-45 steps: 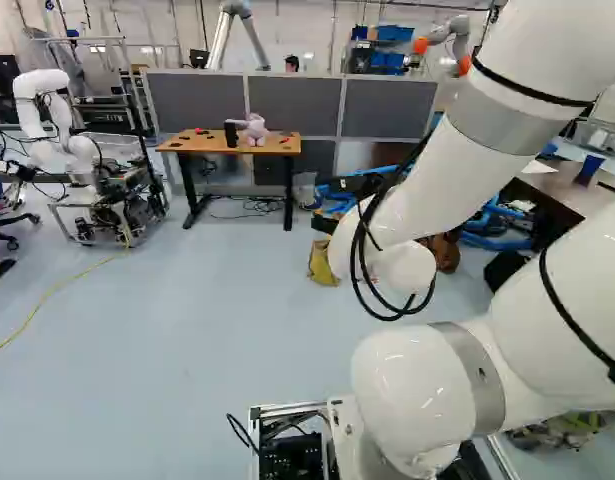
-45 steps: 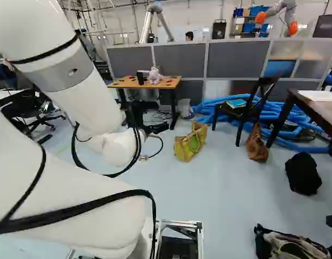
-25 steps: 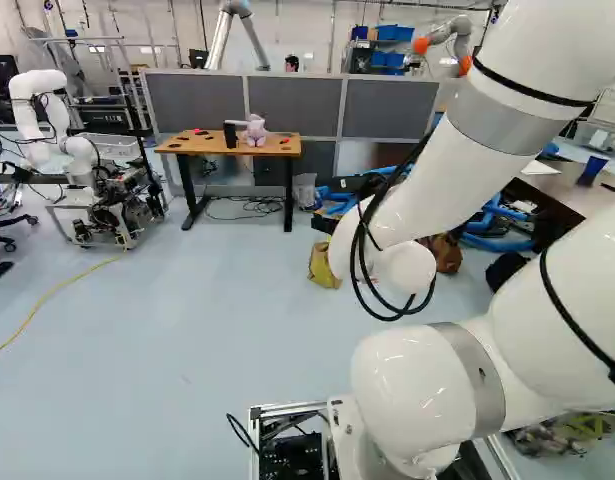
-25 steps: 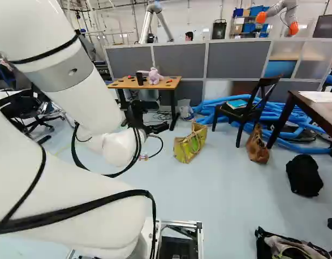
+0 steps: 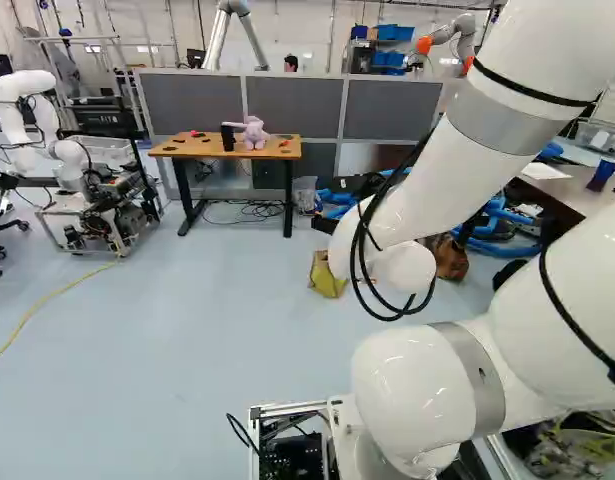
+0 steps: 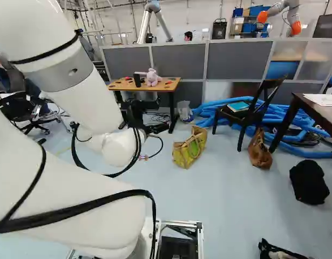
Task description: Pick up the bag on the ground and place it on the table
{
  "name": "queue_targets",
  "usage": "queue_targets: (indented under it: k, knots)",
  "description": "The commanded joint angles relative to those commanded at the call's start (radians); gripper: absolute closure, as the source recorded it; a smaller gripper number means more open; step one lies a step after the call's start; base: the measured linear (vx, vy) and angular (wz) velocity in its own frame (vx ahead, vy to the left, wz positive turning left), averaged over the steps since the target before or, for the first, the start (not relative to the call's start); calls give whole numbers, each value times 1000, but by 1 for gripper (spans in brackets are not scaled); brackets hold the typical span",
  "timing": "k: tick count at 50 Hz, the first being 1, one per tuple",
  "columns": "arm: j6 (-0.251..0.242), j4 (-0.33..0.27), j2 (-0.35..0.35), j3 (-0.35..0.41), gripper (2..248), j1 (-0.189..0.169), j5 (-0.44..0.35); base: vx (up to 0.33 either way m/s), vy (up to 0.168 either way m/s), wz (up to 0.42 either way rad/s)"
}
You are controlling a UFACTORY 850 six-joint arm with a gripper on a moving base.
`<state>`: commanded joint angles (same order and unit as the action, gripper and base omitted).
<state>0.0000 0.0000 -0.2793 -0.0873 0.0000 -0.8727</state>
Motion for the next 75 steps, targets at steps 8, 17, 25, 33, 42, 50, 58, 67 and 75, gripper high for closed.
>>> queue_targets:
  k: [8, 17, 25, 33, 42, 50, 58, 67, 75]
  knots:
    - [0, 0, 0, 0, 3, 0, 0, 181, -10, 1]
    - [0, 0, 0, 0, 3, 0, 0, 174, -52, 0]
    - [0, 0, 0, 0, 3, 0, 0, 215, -68, -5]
    - [0, 0, 0, 0, 3, 0, 0, 217, -72, -4]
    - [0, 0, 0, 0, 3, 0, 0, 224, -72, -4]
    - [0, 0, 0, 0, 3, 0, 0, 217, -70, -9]
    - [0, 0, 0, 0, 3, 0, 0, 225, -72, -7]
    - [0, 0, 0, 0, 3, 0, 0, 227, -69, -5]
    - [0, 0, 0, 0, 3, 0, 0, 223, -73, -6]
